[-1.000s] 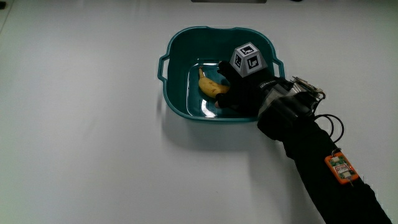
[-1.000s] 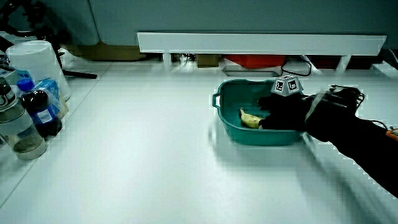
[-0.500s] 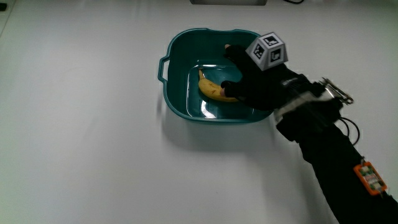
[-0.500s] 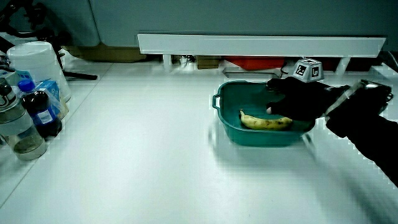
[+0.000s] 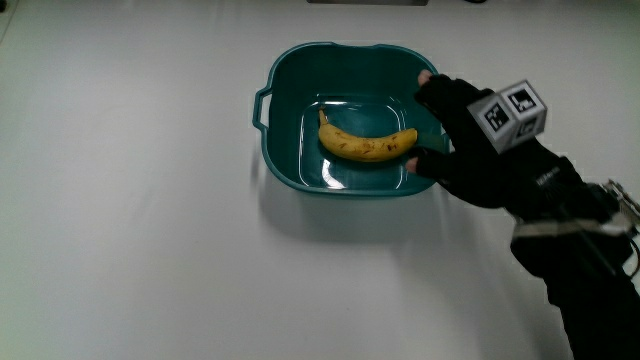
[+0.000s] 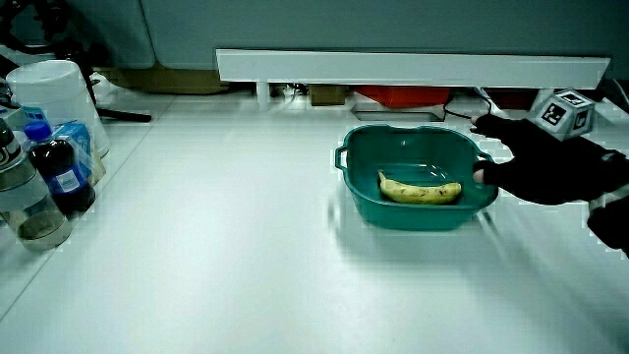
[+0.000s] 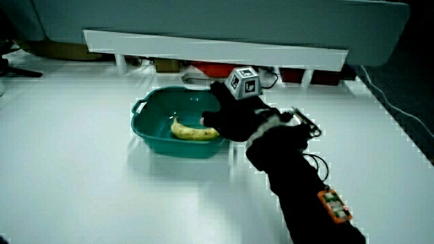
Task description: Place banana into plate
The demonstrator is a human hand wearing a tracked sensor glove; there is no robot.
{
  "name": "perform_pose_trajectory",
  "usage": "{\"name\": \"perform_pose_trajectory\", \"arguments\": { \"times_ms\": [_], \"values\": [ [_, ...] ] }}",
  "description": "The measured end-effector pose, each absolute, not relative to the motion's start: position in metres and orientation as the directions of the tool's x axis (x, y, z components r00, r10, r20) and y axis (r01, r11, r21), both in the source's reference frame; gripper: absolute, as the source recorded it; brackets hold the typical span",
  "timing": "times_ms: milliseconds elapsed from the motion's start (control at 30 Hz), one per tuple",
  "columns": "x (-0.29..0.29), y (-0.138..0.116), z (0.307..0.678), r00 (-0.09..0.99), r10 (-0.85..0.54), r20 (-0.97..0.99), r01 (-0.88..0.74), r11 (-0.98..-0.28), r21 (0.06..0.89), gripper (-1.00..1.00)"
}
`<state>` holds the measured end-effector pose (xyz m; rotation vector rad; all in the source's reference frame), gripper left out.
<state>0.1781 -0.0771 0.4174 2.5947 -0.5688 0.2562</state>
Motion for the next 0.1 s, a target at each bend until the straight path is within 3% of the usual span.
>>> {"name": "perform_pose_trajectory", "arguments": {
  "times_ms": [100],
  "values": [
    [0.1899, -0.063, 0.4233, 0.875, -0.393, 0.283, -0.475, -0.812, 0.339, -1.0]
  ]
}}
